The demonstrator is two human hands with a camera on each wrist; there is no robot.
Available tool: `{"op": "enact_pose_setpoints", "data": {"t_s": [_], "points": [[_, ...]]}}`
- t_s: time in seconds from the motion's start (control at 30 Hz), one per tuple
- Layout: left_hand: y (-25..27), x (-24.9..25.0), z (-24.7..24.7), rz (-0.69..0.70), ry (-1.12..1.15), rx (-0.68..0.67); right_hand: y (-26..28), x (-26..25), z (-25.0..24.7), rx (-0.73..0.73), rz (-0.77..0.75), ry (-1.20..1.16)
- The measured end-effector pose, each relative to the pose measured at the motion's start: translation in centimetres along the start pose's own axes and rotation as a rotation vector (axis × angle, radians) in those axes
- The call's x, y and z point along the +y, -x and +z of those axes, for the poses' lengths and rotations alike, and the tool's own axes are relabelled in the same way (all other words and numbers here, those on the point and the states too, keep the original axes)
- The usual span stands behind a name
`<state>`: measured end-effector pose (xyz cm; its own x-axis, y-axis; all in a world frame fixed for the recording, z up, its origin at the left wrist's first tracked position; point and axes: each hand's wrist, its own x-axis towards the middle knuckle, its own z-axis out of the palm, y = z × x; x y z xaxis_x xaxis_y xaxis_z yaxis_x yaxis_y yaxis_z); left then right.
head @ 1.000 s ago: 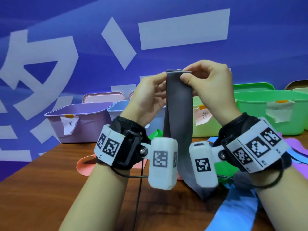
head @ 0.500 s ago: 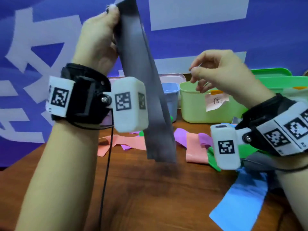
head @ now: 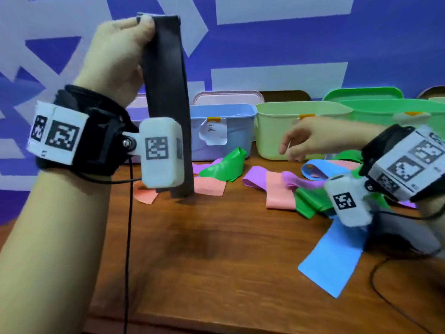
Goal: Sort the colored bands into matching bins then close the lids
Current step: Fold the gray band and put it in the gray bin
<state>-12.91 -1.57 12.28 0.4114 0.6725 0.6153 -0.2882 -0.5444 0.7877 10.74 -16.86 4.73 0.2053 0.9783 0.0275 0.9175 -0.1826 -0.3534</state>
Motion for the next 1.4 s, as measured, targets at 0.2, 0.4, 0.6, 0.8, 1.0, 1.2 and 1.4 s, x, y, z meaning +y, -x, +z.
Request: {"op": "enact_pose_setpoints", "data": {"t_s": [0.2, 0.4, 0.6, 0.8, 1.0, 1.2, 1.4], "points": [[1.1, 1.0, 6.4, 0.032, 0.086, -0.123, 6.2, 4.8, -1.1, -0.070, 0.198, 0.098], [1.9, 1.4, 13.0, -0.072, 0.213, -0.209, 11.5, 8.0, 0.2, -0.186, 0.337, 0.191], [4.1, 2.4, 18.0, -0.123, 0.213, -0.270, 12.0, 7.6, 2.7, -0.141, 0.251, 0.408], [4.3, 2.2, 18.8, -0.119, 0.184, -0.304, 11.0, 6.9, 2.9, 0.042, 0.113, 0.633], [3.9, 1.9, 17.9, -0.099, 0.238, -0.282, 10.4, 7.2, -0.4, 0.395, 0.229, 0.226], [4.0, -0.2, 17.7, -0.110, 0.307, -0.245, 8.6, 6.2, -5.7, 0.672, 0.291, -0.004], [2.4, -2.1, 17.1, -0.162, 0.358, -0.223, 6.4, 5.0, -10.9, 1.032, 0.221, -0.152]]}}
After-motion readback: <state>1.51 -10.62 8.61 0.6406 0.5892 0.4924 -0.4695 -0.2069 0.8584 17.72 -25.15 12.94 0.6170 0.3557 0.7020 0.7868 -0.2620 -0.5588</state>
